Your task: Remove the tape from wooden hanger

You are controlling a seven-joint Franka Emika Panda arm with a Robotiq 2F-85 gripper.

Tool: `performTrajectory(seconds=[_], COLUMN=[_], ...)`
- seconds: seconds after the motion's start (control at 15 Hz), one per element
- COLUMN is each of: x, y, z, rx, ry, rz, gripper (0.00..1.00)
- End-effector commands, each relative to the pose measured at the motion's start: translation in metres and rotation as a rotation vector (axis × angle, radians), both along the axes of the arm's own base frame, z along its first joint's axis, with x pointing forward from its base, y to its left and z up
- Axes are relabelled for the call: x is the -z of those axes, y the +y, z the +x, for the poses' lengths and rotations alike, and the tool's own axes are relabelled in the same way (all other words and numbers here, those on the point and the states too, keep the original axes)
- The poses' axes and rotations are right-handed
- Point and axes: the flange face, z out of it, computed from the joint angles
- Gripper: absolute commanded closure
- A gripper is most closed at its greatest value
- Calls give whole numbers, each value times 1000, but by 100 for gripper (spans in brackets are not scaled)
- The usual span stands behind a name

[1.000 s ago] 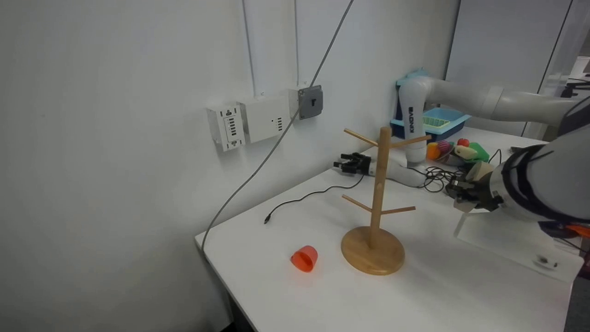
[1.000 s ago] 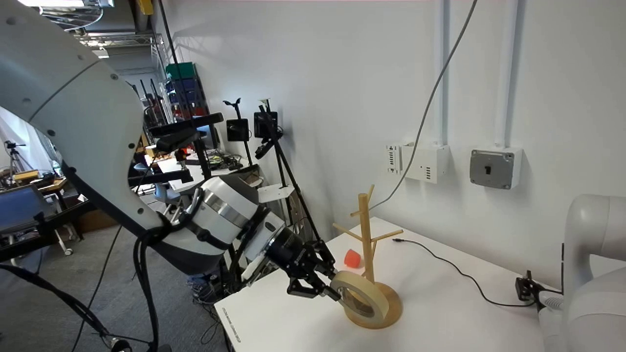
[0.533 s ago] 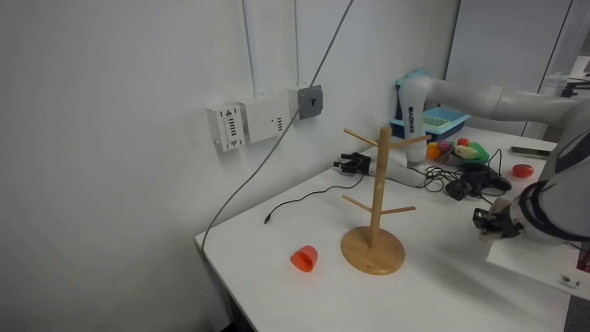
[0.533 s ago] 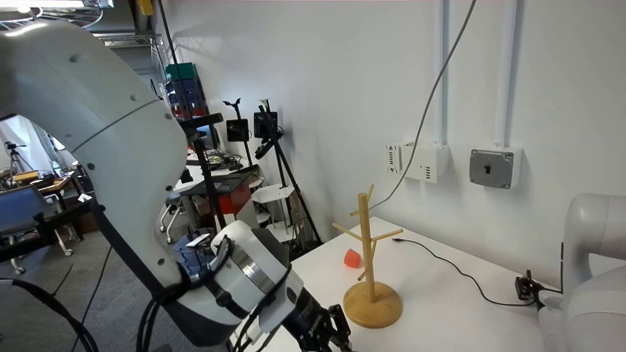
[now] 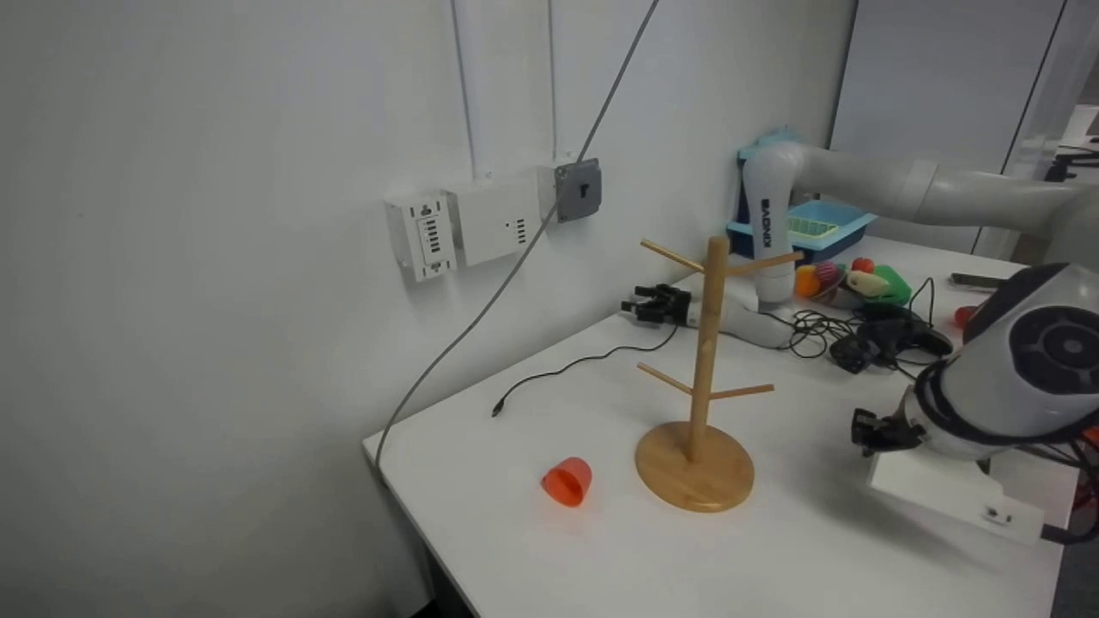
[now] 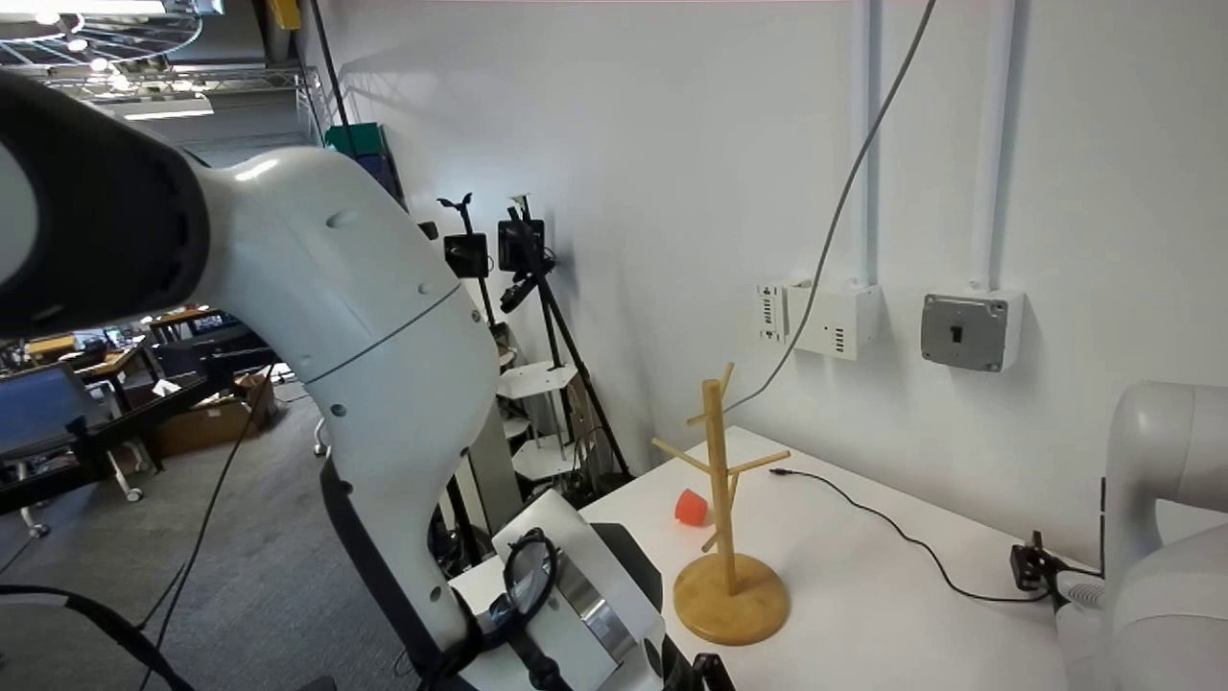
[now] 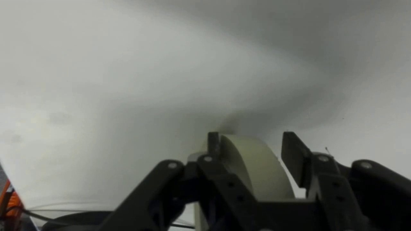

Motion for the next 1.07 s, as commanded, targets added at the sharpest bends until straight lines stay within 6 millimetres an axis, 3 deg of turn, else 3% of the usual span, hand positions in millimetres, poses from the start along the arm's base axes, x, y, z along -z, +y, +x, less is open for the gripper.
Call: performTrajectory(seconds=[0.0, 0.13, 0.2, 0.6, 1.0], x=[10, 9, 7, -24, -59], y=[8, 13, 15, 25, 35], z=[22, 29, 32, 42, 27], rx=[-45, -72, -84, -137, -166], ry=[-36, -47, -53, -107, -137], rz=[20, 15, 14, 11, -8], gripper=[14, 1, 0, 0, 0])
